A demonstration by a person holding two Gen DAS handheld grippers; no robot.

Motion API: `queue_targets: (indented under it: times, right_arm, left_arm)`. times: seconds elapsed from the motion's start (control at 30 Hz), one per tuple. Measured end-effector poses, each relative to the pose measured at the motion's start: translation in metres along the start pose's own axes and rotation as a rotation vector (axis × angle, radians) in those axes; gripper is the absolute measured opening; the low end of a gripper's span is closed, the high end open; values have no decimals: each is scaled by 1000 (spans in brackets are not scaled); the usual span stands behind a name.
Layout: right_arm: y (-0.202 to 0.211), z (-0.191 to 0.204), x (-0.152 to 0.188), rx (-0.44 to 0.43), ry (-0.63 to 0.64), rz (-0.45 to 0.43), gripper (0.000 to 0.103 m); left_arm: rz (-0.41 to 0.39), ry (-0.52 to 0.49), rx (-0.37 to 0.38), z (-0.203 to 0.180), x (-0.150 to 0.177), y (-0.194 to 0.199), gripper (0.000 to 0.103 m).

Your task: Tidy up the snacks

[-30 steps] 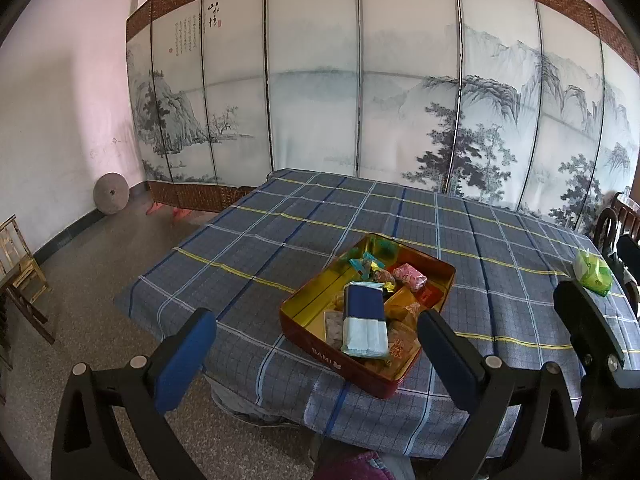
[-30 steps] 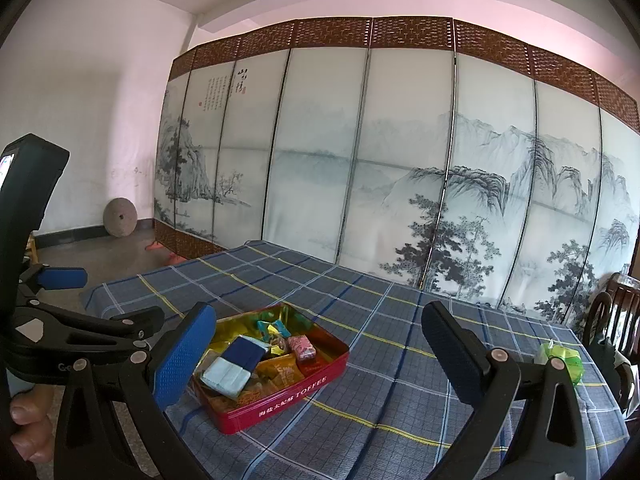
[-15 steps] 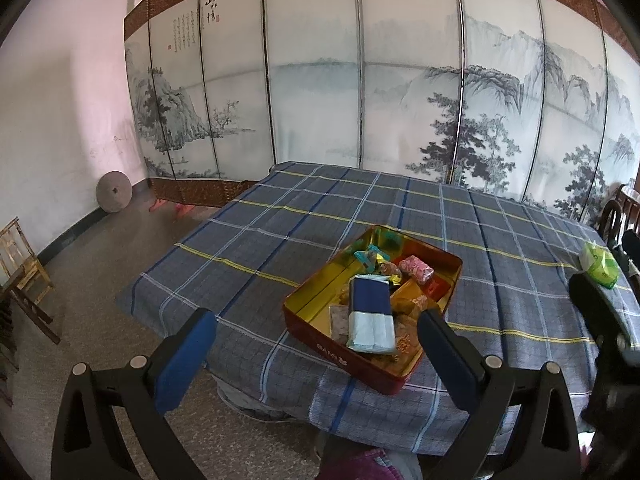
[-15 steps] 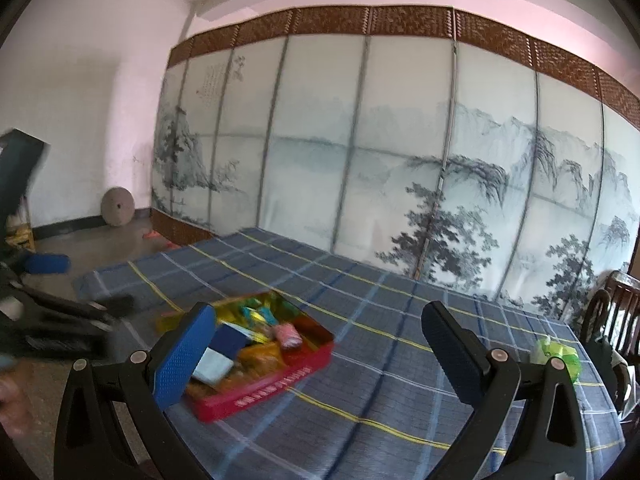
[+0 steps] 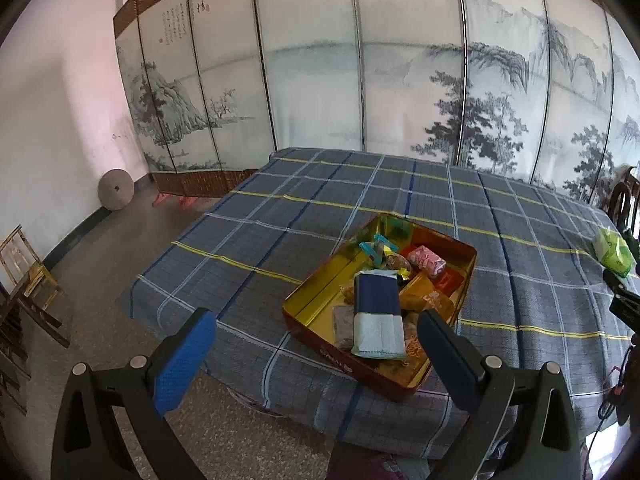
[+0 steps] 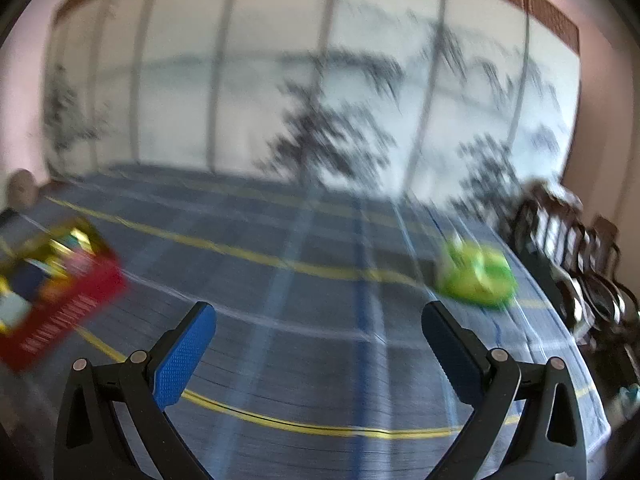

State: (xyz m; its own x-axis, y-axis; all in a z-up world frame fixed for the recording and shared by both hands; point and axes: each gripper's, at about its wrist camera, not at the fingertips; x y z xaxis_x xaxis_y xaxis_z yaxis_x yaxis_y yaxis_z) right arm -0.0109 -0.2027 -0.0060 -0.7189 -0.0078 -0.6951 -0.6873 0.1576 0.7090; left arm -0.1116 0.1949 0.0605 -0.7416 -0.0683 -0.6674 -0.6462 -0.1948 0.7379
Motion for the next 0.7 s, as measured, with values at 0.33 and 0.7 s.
queue_targets:
  times: [0.33, 0.7]
  right_arm:
    - [-118, -83, 5, 29, -100, 339, 102]
    - [-153, -112, -14, -63, -184, 342, 103]
  left_arm:
    - [-34, -14, -41, -11, -19, -17, 102]
    - [72, 5, -62, -14, -41, -41, 102]
Point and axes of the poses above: each gripper's, at about its wrist camera, not at the fingertips, and y roughly against the way its jaws point, z to its left, x to its underside, and after that the axes turned 10 degrees about z, right-handed
